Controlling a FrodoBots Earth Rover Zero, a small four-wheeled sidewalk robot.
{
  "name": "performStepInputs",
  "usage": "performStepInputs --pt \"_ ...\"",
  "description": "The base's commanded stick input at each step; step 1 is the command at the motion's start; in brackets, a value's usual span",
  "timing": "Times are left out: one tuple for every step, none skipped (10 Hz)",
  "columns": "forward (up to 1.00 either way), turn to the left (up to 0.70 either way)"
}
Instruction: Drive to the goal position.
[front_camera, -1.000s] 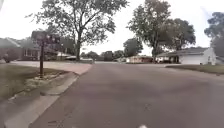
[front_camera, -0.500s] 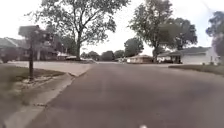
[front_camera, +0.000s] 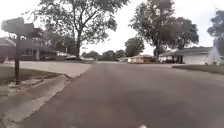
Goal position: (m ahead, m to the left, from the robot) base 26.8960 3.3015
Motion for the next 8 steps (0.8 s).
performStepInputs --pt "1.0 0.0" --pt "1.0 0.0" --pt "1.0 0.0" --pt "1.0 0.0" --pt "1.0 0.0" --pt "1.0 0.0" --pt "1.0 0.0" --pt "1.0 0.0"
